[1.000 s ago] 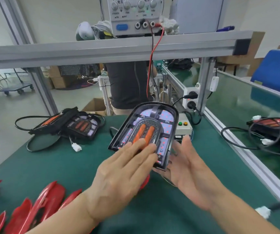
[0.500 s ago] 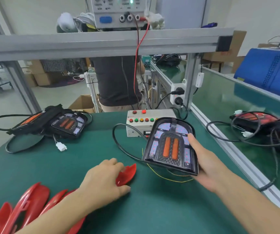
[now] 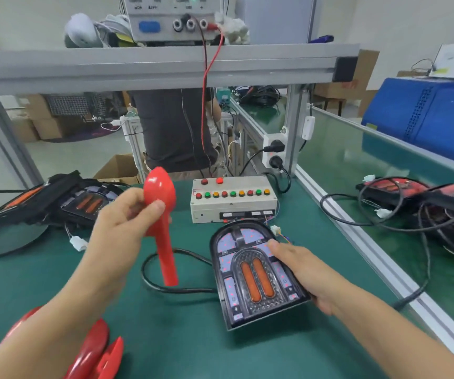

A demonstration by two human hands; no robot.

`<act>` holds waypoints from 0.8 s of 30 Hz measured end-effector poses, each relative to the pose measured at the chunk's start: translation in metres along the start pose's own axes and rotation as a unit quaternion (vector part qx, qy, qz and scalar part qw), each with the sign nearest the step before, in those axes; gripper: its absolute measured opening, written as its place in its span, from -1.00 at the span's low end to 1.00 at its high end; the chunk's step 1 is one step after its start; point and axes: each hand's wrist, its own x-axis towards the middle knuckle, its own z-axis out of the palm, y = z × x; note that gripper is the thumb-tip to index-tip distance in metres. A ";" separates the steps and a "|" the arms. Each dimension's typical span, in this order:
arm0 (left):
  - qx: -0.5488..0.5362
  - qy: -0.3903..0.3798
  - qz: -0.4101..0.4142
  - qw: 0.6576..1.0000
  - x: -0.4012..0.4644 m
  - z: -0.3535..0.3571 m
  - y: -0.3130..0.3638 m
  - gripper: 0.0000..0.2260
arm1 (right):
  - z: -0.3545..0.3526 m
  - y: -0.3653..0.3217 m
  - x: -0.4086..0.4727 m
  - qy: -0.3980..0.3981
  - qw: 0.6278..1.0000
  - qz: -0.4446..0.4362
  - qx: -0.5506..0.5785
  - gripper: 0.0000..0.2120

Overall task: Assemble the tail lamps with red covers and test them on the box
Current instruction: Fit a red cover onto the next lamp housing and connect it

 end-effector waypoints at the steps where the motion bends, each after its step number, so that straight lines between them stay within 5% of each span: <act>1: -0.065 -0.008 -0.035 0.997 0.002 0.009 0.002 -0.89 | 0.004 -0.002 0.002 0.016 0.999 -0.011 -0.029 -0.63; 6: -0.344 -0.051 -0.279 0.895 0.017 0.060 -0.011 -0.78 | 0.011 -0.010 0.012 0.093 0.987 -0.065 -0.116 -0.77; 10: -0.374 -0.060 -0.375 0.846 0.019 0.087 -0.030 -0.70 | 0.012 -0.017 0.009 0.114 0.968 -0.075 -0.213 -0.62; 16: -0.372 -0.054 -0.376 0.847 0.025 0.098 -0.040 -0.74 | 0.012 -0.029 -0.022 0.168 0.893 -0.280 -0.310 -0.72; 21: -0.368 -0.083 -0.358 0.854 0.027 0.095 -0.040 -0.80 | 0.014 -0.035 -0.033 0.153 0.806 -0.305 -0.484 -0.71; 24: -0.199 -0.101 -0.298 0.928 0.037 0.084 -0.047 -0.79 | 0.013 -0.035 -0.032 0.155 0.788 -0.321 -0.501 -0.79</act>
